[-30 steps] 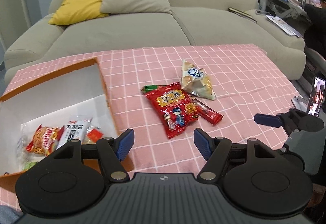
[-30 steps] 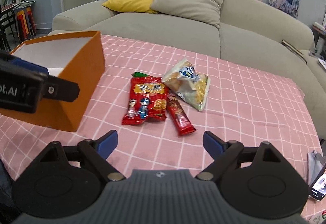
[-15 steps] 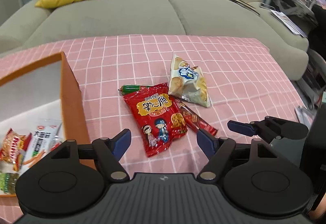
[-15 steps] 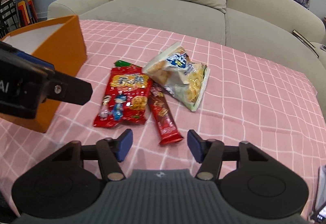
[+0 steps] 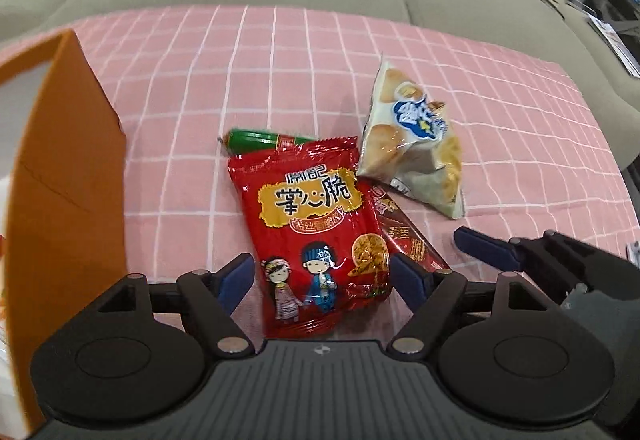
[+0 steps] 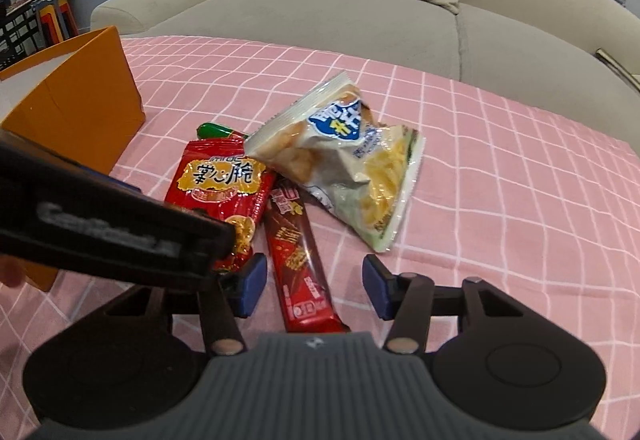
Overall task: Organize snacks
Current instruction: 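Grasp the red Zhangxincui bag with the left tool while the right tool grasps the chocolate bar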
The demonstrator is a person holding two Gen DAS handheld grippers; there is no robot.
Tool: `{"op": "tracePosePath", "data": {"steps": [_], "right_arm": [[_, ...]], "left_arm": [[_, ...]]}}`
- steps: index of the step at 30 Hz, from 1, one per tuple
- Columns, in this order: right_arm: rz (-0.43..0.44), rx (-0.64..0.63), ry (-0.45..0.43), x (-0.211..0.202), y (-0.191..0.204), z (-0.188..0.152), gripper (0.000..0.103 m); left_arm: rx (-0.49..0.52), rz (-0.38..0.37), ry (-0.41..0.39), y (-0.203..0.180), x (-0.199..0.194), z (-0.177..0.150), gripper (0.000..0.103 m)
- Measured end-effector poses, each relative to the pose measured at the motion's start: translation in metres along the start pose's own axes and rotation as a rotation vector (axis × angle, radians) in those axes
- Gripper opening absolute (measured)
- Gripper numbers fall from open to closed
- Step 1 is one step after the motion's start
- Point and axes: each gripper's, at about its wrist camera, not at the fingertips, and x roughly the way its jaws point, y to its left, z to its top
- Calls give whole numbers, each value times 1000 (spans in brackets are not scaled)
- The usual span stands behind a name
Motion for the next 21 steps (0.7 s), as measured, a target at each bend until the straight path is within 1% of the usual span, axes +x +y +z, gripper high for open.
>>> {"op": "tracePosePath", "data": {"steps": [3,7,8,9,11,13,15,18,21], "right_arm": [[18,12,16,7,0,0,44],[17,8,14,8,2,0,41],[16,1,15,8,3,0,37],[15,-2,17,8,3,1,30],[16,0,22,7,4,1,25],[13,-4,28,5,6,-1,24],[8,-10,36,3,8,-3,23],[-2,-1,49,-3,10,-7,23],[-21,14,70,-12,14,-16,22]], "left_arm": [[-22,-4,16,1,7,3,91],[-34,0,25,1,13,6,96],[-37,2,30,1,15,7,96],[-39,2,36,0,16,7,97],[-28,11,48,-2,19,9,97],[-10,9,54,-3,20,9,93],[10,7,55,-4,19,10,86],[32,7,65,-5,18,8,82],[46,5,86,-5,14,2,81]]}}
